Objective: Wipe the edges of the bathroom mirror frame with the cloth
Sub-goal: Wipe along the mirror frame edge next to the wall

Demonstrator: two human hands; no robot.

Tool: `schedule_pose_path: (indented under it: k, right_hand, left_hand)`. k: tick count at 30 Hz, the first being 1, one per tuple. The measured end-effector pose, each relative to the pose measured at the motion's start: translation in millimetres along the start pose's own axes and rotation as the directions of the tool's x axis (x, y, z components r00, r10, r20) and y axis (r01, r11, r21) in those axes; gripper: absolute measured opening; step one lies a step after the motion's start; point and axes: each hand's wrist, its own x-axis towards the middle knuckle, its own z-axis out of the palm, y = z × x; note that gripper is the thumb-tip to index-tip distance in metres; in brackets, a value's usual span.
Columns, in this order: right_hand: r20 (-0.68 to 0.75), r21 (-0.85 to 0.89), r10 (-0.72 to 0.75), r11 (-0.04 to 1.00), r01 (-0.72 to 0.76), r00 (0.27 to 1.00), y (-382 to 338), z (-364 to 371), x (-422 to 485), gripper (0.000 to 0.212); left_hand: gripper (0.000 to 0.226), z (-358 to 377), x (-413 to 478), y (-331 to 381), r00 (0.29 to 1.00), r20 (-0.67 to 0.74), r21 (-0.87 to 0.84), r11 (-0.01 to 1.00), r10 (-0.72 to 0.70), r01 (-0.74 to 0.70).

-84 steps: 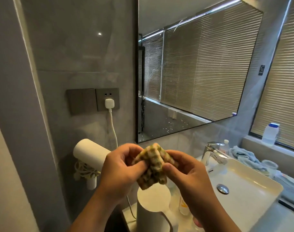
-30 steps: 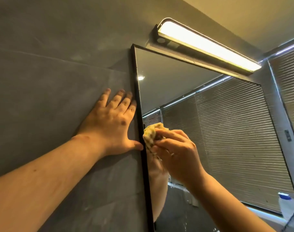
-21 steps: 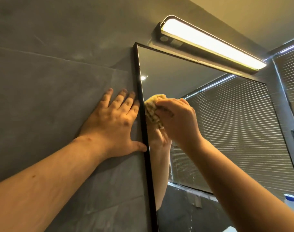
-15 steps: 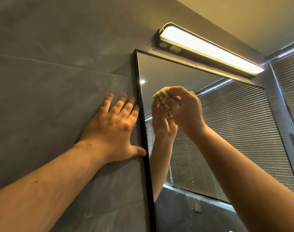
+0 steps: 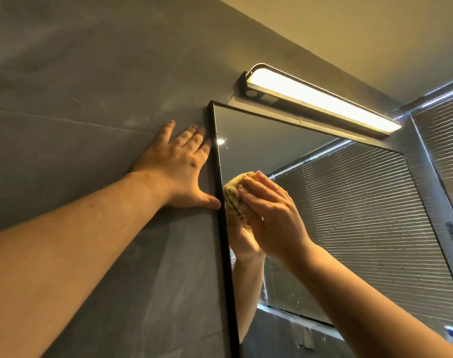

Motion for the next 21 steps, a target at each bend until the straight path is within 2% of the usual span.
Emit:
schedule_pose_path:
  k: [6,9,12,17,19,21]
  right_hand:
    - [0.036,-0.066,-0.105,0.992,0.107,0.994,11,12,34,0.035]
    - [0.142,-0.147,-0.111,0.980,0.131,0.984,21,19,59,0.037]
    - [0.223,-0.123,-0.022,0.991,0.050,0.975,32,29,87,0.039]
    - [0.279,-0.106,0.161,0.985,-0.136,0.947,34,21,115,0.046]
    - [0.294,-0.092,0.175,0.984,-0.154,0.940,31,16,111,0.047]
    - [0.276,-0.060,0.122,0.992,-0.110,0.953,24,13,93,0.042]
  left_hand:
    - [0.132,4,0,0,1.000,-0.029,-0.026,1.000,0.003,-0.003]
    - [0.130,3,-1,1,1.000,-0.030,-0.037,0.999,0.001,-0.003]
    - [0.129,3,-3,0,0.999,-0.047,-0.041,0.999,0.021,-0.023]
    - [0.126,2,-4,0,0.999,-0.042,-0.035,0.999,0.029,-0.030]
    - [0.127,3,-4,0,0.999,-0.042,-0.038,0.999,0.029,-0.031]
    - [0.127,3,-4,0,0.999,-0.044,-0.048,0.998,0.024,-0.026]
